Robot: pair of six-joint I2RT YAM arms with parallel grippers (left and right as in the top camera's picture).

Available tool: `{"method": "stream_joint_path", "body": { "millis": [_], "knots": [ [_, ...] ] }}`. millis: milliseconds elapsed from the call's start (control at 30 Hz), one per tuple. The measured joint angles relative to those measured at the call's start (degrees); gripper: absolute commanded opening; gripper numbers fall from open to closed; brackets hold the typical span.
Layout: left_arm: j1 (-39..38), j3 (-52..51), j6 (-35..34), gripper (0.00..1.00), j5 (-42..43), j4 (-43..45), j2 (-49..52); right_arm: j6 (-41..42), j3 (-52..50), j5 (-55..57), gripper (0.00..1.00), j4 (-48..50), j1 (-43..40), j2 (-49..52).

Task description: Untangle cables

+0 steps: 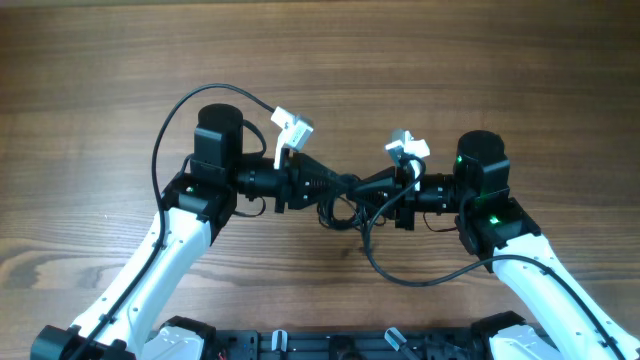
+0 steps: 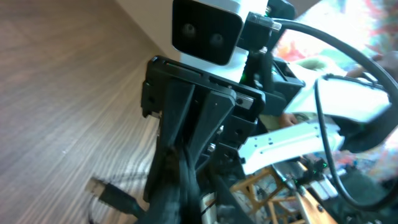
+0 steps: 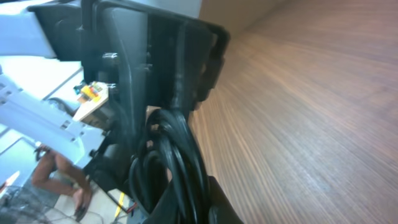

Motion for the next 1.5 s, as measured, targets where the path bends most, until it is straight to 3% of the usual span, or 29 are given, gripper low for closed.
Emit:
{"method": "stream_joint_path", "body": {
  "millis": [33, 67, 167, 233, 267, 367, 500, 567, 767, 833, 867, 900, 933, 967, 1033, 1133, 1267, 1500],
  "knots": [
    [0.0, 0.1, -0.1, 0.80, -0.9, -0.2, 0.0, 3.1, 0.0, 1.5, 0.04, 0.1, 0.0, 0.1],
    [0.7, 0.1, -0.7, 1.00, -2.7, -0.5, 0.0, 7.5, 0.0, 4.2, 0.04, 0.1, 0.0, 0.2],
    [4.3, 0.1, -6.9, 1.00, -7.1, -0.8, 0.0, 18.3, 0.0, 10.8, 0.04, -0.1, 0.0, 0.4],
    [8.2, 0.1, -15.5, 1.00, -9.7, -1.0, 0.0, 27.6, 0.0, 16.3, 0.04, -0.1, 0.0, 0.5],
    [8.6, 0.1, -18.0, 0.92, -10.3, -1.2, 0.0, 30.2, 0.0, 17.6, 0.04, -0.1, 0.0, 0.5],
    [6.9, 0.3, -20.1, 0.84, -12.4, -6.2, 0.0, 37.9, 0.0, 19.6, 0.04, 0.0, 0.0, 0.5],
    [1.3, 0.7, -20.8, 0.73, -23.2, -13.3, 0.0, 43.3, 0.0, 22.6, 0.04, 2.8, 0.0, 0.6],
    [-0.2, 0.7, -21.5, 0.56, -25.9, -12.1, 0.0, 46.1, 0.0, 22.6, 0.04, 2.8, 0.0, 0.6],
    [-1.3, 0.7, -24.3, 0.33, -30.1, -11.9, 0.0, 48.5, 0.0, 22.6, 0.05, 2.8, 2.3, 0.7],
    [-3.7, 0.7, -24.7, 0.11, -31.4, -11.9, 0.0, 48.7, 0.0, 22.6, 0.05, 3.1, 2.3, 0.7],
    [-5.7, 0.7, -24.9, 0.04, -32.6, -11.9, 0.0, 48.7, 0.0, 22.6, 0.23, 3.9, 2.3, 0.7],
    [-6.9, 0.8, -25.1, 0.04, -33.7, -11.8, 0.0, 48.7, 0.0, 22.6, 0.44, 4.1, 2.3, 0.7],
    [-7.5, 0.8, -25.4, 0.04, -35.2, -11.8, 0.0, 47.4, 0.0, 22.6, 0.91, 4.3, 2.1, 0.7],
    [-7.5, 0.8, -25.4, 0.04, -36.3, -11.8, 0.0, 43.7, 0.0, 22.4, 1.00, 4.9, 1.6, 0.7],
    [-5.9, 0.8, -25.6, 0.04, -37.2, -11.8, 0.0, 35.9, 0.0, 22.0, 1.00, 4.2, -0.5, 0.7],
    [3.1, 0.7, -27.1, 0.04, -39.2, -11.8, -2.6, 21.6, 0.0, 20.4, 1.00, 3.0, -7.2, 0.7],
    [6.5, 0.7, -29.7, 0.04, -39.5, -8.4, -8.2, 18.3, 0.0, 13.3, 1.00, 1.5, -8.1, 0.7],
    [6.6, 0.7, -32.7, 0.04, -39.4, -6.7, -9.0, 10.8, 0.0, 9.6, 1.00, 0.8, -0.7, 0.7]
  ]
}}
